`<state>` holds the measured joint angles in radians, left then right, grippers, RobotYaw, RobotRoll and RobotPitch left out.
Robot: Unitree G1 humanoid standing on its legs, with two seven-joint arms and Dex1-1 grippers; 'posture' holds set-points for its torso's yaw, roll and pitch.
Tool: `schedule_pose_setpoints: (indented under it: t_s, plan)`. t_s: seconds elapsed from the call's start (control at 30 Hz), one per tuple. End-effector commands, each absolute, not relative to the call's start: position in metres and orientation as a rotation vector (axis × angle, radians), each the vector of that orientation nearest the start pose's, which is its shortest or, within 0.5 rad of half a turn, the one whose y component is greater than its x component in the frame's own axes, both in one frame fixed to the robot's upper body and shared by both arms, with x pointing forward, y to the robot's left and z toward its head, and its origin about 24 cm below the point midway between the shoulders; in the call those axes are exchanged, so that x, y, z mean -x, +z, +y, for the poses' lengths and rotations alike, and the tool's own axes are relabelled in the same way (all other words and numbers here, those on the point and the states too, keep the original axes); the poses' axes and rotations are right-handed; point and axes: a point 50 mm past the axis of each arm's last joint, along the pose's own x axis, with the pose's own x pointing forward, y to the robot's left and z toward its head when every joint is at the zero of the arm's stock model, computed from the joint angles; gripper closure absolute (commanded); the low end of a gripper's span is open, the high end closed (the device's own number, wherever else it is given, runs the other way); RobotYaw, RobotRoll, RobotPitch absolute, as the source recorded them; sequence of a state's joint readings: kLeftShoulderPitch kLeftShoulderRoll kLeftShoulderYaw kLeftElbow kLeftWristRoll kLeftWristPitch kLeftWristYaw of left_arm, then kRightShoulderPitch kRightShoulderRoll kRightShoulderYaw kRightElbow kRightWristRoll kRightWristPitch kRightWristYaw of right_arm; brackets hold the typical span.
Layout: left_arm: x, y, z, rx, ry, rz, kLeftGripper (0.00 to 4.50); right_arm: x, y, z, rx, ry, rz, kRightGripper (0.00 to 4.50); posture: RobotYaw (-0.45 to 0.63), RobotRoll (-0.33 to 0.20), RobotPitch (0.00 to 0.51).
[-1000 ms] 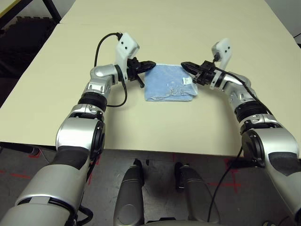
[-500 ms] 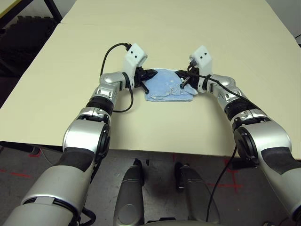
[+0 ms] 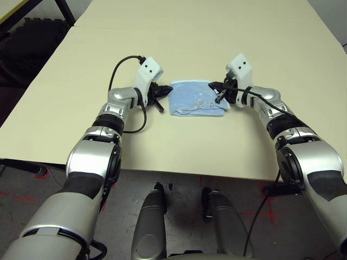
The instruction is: Fold the towel and set it aside.
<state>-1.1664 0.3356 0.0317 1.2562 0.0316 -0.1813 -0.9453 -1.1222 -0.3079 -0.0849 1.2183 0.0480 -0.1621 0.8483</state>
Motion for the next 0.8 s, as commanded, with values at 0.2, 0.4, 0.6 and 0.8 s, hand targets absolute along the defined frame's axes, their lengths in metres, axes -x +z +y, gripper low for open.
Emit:
schedule_pose_setpoints:
  t_s: [0.2, 0.4, 0.6, 0.8]
  plan:
    - [-0.388, 0.204, 0.153, -0.311, -1.225, -0.145, 4.49, -0.386, 0.192, -0.181, 0.14, 1.058, -0.22, 4.5, -0.01, 0.0, 0.234]
    - [-0.368, 0.188, 0.18, -0.412, -1.338, -0.122, 4.49, -0.365, 0.176, -0.215, 0.221, 1.132, -0.202, 4.5, -0.02, 0.0, 0.23]
    - [-0.356, 0.184, 0.193, -0.454, -1.4, -0.073, 4.49, -0.348, 0.162, -0.237, 0.261, 1.189, -0.058, 4.5, -0.03, 0.0, 0.229]
    - [-0.356, 0.184, 0.191, -0.458, -1.403, -0.066, 2.71, -0.349, 0.16, -0.235, 0.108, 1.183, 0.096, 3.01, -0.03, 0.0, 0.214]
